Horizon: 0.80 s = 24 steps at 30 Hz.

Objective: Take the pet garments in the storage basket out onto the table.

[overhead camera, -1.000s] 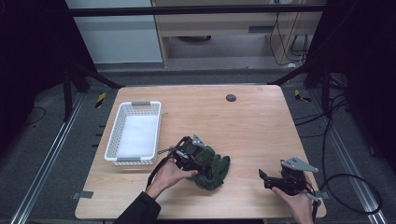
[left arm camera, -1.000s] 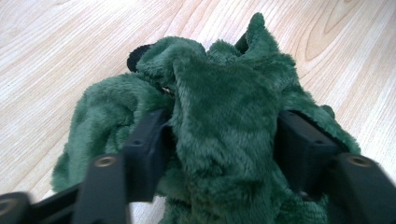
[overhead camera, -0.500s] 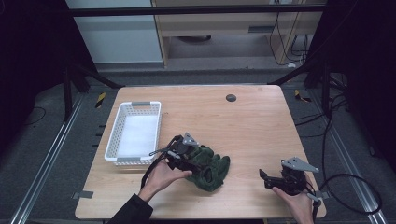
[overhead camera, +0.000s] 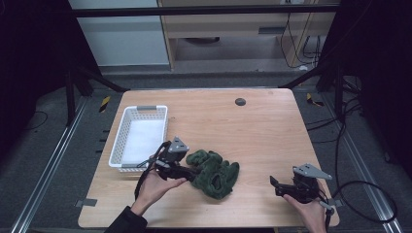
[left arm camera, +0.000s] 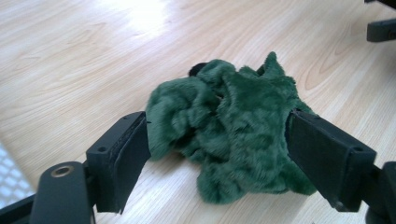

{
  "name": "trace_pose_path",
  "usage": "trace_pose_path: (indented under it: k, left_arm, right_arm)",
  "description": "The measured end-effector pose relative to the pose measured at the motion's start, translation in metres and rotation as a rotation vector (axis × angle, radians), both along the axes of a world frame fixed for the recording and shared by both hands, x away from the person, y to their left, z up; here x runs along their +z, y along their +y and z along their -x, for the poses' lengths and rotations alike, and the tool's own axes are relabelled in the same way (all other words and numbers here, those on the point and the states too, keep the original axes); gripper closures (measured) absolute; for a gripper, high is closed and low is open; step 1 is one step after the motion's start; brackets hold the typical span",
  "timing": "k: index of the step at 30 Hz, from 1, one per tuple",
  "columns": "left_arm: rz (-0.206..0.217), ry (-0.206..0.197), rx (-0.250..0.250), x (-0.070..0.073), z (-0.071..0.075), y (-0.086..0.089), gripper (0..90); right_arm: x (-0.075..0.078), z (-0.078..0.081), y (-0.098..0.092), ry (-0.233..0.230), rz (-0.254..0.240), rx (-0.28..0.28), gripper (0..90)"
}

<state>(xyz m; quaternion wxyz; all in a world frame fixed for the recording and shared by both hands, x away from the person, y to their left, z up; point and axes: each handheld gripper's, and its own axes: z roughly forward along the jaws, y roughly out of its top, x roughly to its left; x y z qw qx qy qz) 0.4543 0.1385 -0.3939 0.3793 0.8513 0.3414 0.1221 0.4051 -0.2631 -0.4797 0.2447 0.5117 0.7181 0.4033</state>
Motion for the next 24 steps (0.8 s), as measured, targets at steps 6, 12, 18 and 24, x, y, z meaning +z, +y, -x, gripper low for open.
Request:
trace_pose_path:
  k: [6, 12, 18, 24]
  left_arm:
    - [0.033, -0.041, 0.062, 0.0, 0.007, 0.022, 22.3]
    - [0.078, -0.078, 0.145, -0.002, 0.017, 0.052, 24.7]
    - [0.123, -0.094, 0.235, -0.006, 0.026, 0.084, 26.5]
    - [0.142, -0.122, 0.303, -0.01, 0.037, 0.106, 27.3]
  right_arm:
    - [-0.001, 0.0, 0.0, -0.002, 0.007, 0.0, 5.8]
    - [-0.001, 0.002, -0.001, 0.001, 0.004, -0.008, 5.7]
    - [-0.001, 0.003, 0.0, 0.001, 0.003, -0.01, 5.8]
    - [-0.001, 0.004, -0.001, -0.003, 0.008, -0.011, 5.6]
